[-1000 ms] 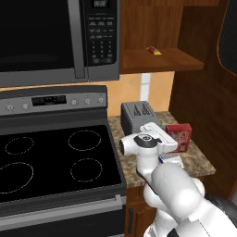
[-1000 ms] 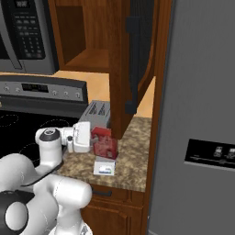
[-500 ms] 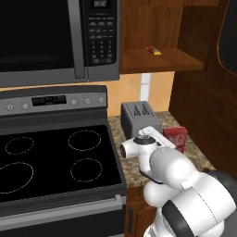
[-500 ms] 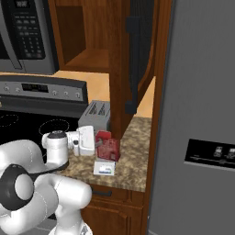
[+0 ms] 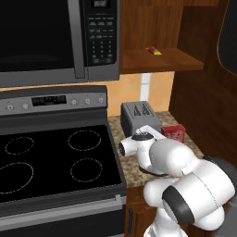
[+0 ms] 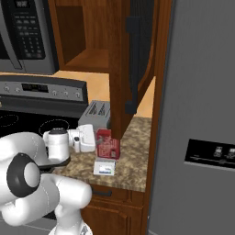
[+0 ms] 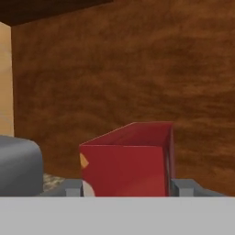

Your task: Pick the cereal and place it on the digital scale for weighing, and close the cabinet.

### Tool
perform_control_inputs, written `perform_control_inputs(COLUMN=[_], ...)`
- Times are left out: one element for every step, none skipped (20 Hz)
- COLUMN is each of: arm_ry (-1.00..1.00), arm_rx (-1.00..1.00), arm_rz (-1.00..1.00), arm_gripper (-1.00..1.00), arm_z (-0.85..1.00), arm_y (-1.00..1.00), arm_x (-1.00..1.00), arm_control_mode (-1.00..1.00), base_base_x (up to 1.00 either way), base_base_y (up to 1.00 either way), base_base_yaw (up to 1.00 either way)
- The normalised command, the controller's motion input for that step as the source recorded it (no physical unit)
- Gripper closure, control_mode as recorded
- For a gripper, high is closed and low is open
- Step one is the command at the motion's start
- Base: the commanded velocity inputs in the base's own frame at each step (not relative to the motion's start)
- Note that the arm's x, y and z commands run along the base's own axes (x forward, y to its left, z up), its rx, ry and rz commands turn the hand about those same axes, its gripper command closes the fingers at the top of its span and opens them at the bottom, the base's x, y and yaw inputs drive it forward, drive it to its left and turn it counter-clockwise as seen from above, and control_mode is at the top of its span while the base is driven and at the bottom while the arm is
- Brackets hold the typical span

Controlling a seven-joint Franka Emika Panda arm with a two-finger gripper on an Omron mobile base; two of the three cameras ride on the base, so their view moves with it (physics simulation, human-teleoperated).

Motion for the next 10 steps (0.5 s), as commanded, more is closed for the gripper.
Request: perform_control_inputs(arm_ry=[-0.01,-0.01,-0.03,-0.04,-0.04,-0.01,-0.02,-0.01,0.0,-0.01], arm_rx=[0.03,0.04,0.03,0.02,0.01,0.03,0.02,0.03,0.01,0.0], arm_rz=[0.0,0.0,0.0,0.0,0.0,0.0,0.0,0.0,0.0,0.0], arm_gripper=[1.0,1.0,1.0,1.0,1.0,1.0,1.0,1.0,1.0,-1.0], arm_z=[0.0,0.0,0.0,0.0,0.0,0.0,-0.02,-0.09,-0.16,-0.26], arm_y=[0.33,0.34,0.34,0.24,0.25,0.11,0.0,0.0,0.0,0.0], arm_x=[-0.14,-0.18,-0.09,0.0,0.0,0.07,0.13,0.16,0.14,0.04], arm_control_mode=[-1.0,-1.0,-1.0,-1.0,-1.0,-1.0,-1.0,-1.0,-1.0,-1.0], base_base_x=[0.0,0.0,0.0,0.0,0.0,0.0,0.0,0.0,0.0,0.0], base_base_y=[0.0,0.0,0.0,0.0,0.0,0.0,0.0,0.0,0.0,0.0], base_base_yaw=[0.0,0.0,0.0,0.0,0.0,0.0,0.0,0.0,0.0,0.0])
